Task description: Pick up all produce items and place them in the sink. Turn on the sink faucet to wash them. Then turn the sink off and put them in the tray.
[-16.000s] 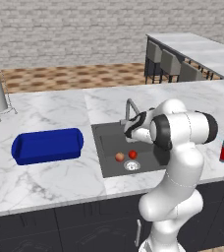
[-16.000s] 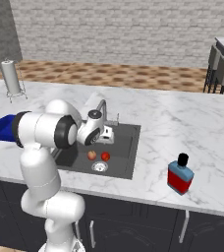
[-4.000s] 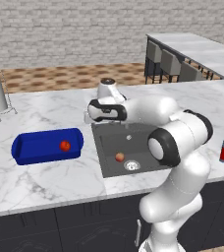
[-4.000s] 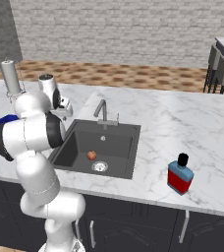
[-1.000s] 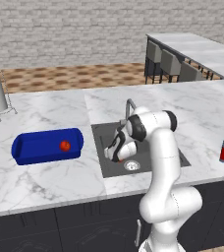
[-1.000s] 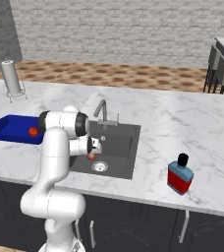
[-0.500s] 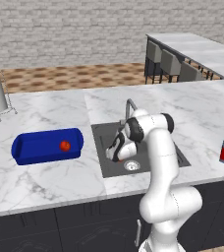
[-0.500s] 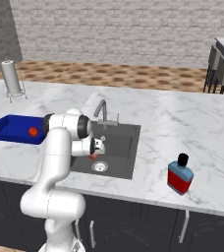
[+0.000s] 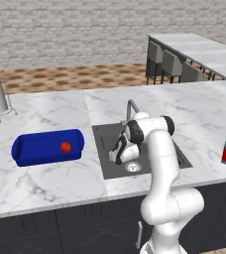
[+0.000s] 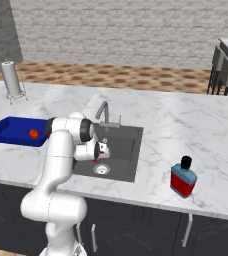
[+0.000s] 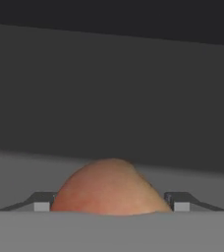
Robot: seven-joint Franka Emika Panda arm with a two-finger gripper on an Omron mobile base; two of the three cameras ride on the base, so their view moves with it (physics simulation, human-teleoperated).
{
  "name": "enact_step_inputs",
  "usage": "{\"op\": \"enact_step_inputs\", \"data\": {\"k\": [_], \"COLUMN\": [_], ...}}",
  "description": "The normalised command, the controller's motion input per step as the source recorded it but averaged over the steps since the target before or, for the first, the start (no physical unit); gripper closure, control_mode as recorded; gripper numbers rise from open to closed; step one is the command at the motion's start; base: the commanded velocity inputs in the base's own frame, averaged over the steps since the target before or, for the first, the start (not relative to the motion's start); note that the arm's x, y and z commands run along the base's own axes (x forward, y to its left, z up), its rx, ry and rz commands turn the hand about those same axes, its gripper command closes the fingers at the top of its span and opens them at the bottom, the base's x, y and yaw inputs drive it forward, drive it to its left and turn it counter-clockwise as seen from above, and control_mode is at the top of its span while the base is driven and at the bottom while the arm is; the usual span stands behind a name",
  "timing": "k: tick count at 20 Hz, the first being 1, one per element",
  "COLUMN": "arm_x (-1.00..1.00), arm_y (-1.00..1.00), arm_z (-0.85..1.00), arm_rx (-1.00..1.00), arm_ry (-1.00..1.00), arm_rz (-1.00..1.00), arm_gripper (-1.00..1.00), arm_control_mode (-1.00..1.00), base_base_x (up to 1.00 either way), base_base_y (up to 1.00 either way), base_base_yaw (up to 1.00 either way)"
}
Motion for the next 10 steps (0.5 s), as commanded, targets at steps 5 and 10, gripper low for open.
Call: {"op": "enact_step_inputs", "data": {"k": [5,10], "arm_x": [-0.17,-0.41], "arm_y": [0.0,0.12], "arm_z": [0.25,0.97], "arm_rx": [0.0,0.02], "arm_ry": [-0.06,-0.07], "arm_rz": [0.0,0.0], "arm_gripper": [1.0,1.0], "arm_control_mode": [-1.0,-1.0], "base_base_x": [0.0,0.0], "base_base_y": [0.0,0.0], "base_base_yaw": [0.0,0.0]}}
